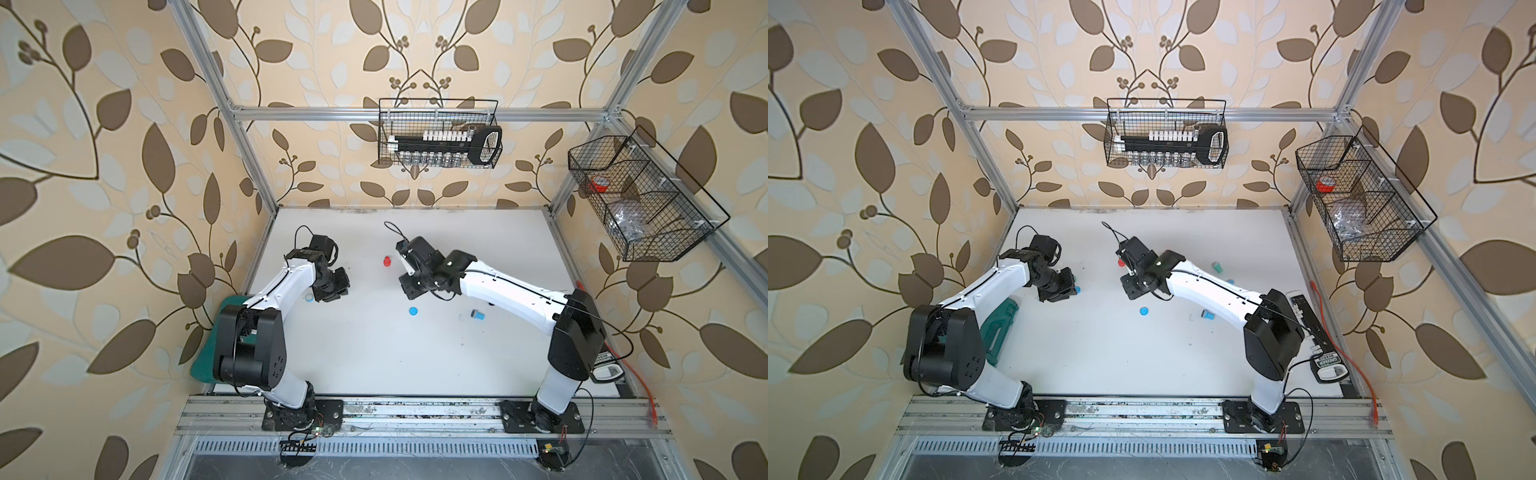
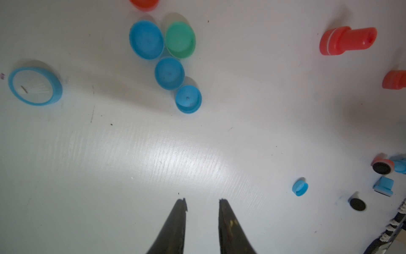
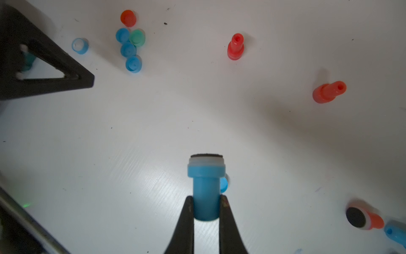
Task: Close the stamp cap
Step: Close the cover of the stamp.
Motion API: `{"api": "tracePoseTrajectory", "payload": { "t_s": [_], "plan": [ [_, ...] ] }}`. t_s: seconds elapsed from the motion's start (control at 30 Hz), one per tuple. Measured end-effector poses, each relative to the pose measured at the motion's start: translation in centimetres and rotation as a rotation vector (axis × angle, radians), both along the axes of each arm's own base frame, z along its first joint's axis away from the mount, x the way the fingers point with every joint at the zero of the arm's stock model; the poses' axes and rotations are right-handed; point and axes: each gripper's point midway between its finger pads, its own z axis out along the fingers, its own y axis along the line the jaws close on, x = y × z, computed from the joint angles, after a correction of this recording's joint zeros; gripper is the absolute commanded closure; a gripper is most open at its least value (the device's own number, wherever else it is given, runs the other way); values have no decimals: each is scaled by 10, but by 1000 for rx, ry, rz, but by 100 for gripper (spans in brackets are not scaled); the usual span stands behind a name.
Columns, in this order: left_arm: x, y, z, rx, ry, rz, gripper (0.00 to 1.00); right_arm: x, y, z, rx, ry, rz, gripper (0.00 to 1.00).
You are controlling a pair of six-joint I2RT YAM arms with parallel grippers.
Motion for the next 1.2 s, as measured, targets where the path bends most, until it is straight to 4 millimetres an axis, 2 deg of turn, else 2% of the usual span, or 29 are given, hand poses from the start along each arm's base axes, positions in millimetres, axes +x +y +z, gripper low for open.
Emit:
{"api": "tracePoseTrajectory", "payload": {
  "t_s": [0.07,0.13,0.33,0.43,0.7,1.0,1.2],
  "plan": [
    [1,0,0,0,-3,0,72,4,1,7,-6,71,1,100],
    [0,0,-2,0,0,0,72,5,0,3,-40,149,-5,100],
    [-3,0,-4,0,5,0,72,-17,-5,-42,-185,415,-4,100],
    [-3,0,-3,0,3,0,72,-30,-11,-55,-236,509,-4,100],
    [-5,0,-6,-1,2,1,72,-54,-20,-60,-284,644,-4,100],
    [-4,0,-7,-2,-4,0,72,-48,-16,-86,-316,704,-16,100],
    [-4,0,-7,-1,-3,1,72,-38,-23,-95,-320,724,-45,100]
  ]
}}
